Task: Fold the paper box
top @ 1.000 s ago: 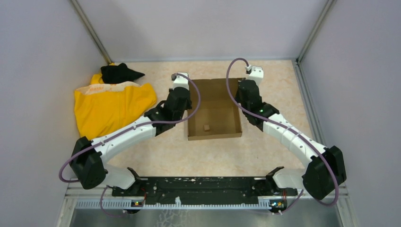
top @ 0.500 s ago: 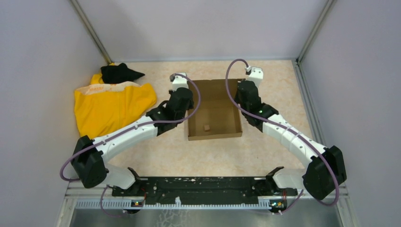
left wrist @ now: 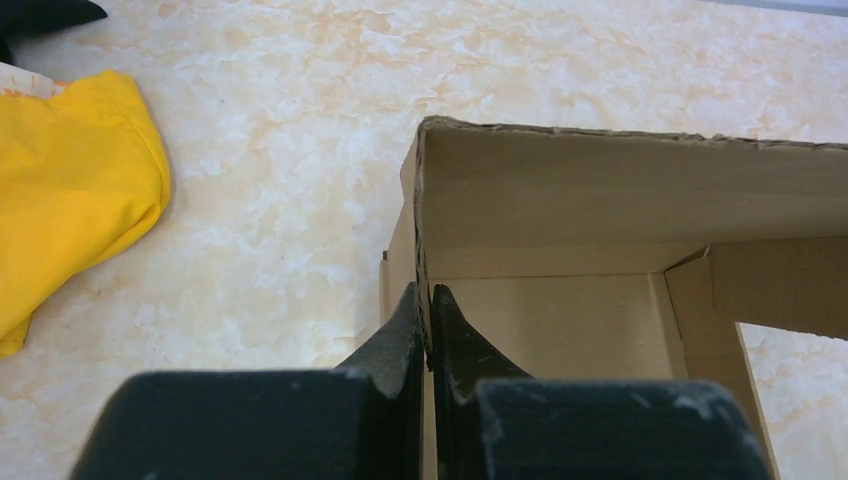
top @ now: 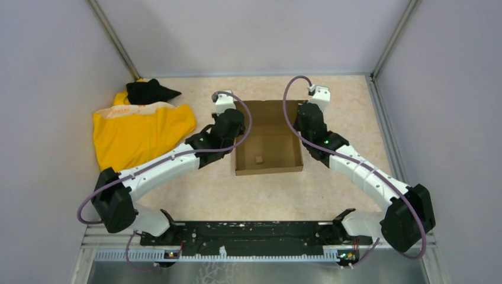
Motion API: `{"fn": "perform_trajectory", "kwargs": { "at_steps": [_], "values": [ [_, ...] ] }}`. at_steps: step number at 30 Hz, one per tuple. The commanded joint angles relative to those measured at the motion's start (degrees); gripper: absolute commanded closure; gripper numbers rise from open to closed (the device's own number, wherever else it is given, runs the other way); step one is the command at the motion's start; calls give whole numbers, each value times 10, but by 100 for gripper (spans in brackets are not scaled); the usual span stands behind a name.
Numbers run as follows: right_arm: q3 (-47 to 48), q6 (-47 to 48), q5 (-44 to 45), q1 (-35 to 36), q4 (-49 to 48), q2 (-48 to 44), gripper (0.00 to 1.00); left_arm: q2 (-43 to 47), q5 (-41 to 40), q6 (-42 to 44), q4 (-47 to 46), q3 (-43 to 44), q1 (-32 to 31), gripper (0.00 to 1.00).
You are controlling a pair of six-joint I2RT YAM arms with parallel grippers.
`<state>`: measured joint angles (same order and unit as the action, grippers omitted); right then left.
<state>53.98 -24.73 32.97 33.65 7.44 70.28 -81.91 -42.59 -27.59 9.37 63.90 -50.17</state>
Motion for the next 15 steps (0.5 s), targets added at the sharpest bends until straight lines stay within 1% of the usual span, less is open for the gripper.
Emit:
{"fn": "perform_trajectory", "kwargs": {
  "at_steps": [1,10,15],
  "values": [
    [-7,-32,-80,32,-14,-5,100,-32,101,-35,17,14,-30,99],
    [-12,-31,-76,32,-16,-11,100,-52,95,-39,25,42,-34,99],
    [-21,-32,-74,31,-19,-16,100,-56,84,-40,18,34,-42,99]
  ]
}}
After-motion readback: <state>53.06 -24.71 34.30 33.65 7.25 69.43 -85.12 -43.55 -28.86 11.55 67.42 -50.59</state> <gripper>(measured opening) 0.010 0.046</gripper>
